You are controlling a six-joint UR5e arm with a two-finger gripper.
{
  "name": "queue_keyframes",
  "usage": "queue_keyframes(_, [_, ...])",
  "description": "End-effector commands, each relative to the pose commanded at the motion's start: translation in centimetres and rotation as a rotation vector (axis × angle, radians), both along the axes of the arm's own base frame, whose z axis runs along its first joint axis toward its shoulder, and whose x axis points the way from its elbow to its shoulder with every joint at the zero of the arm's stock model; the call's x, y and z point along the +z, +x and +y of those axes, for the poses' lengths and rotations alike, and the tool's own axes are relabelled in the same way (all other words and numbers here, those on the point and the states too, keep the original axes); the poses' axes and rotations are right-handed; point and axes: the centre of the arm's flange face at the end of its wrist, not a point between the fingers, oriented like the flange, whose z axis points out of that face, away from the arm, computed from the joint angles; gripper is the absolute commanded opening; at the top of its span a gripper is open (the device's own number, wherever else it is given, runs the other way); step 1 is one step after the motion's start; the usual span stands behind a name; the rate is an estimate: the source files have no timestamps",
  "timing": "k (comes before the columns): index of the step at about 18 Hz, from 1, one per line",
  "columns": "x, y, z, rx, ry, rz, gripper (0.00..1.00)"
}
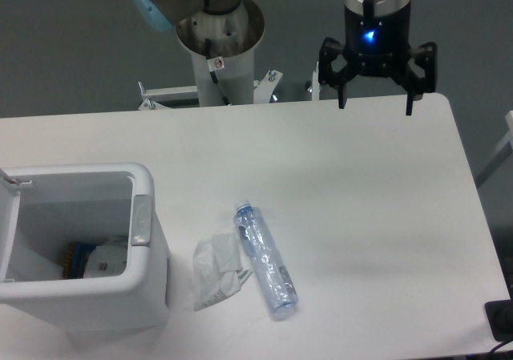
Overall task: Place the trash in the trash can
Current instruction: 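Move the gripper down over the crumpled white tissue beside the bottle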
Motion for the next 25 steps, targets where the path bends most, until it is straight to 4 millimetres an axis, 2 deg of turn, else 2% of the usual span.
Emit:
queue_keyframes(4, [-1.6, 0.5, 0.7, -0.011, 0.015, 0.023, 1.00])
queue_keyframes(7, [-4.1, 2.6, 3.0, -0.063, 0.040, 0.067, 1.00])
queue_keyframes(9, [-6.0, 3.9, 4.0, -0.026, 0.062, 0.049, 1.00])
queue_keyframes(11, [-7.5, 5.9, 7.2, 0.037, 0.118, 0.039, 1.00])
queue_keyframes(13, [-10.2, 7.3, 10.0, 0.088, 0.136, 0.000, 1.00])
queue_keyframes(17, [-14.0, 11.4, 13.8, 0.056, 0.106, -0.071, 1.00])
queue_keyframes(19, [-16.8, 12.4, 14.5, 0.039, 0.066, -0.105, 1.00])
queue_keyframes(21, [-18.8, 13.2, 15.0, 0.021, 0.042, -0.124, 1.00])
queue_keyframes(23, [-20.5, 14.0, 14.8, 0.004, 0.021, -0.141, 1.00])
queue_keyframes(25, [-23.2, 15.0, 14.7, -0.050, 0.036, -0.178, 1.00])
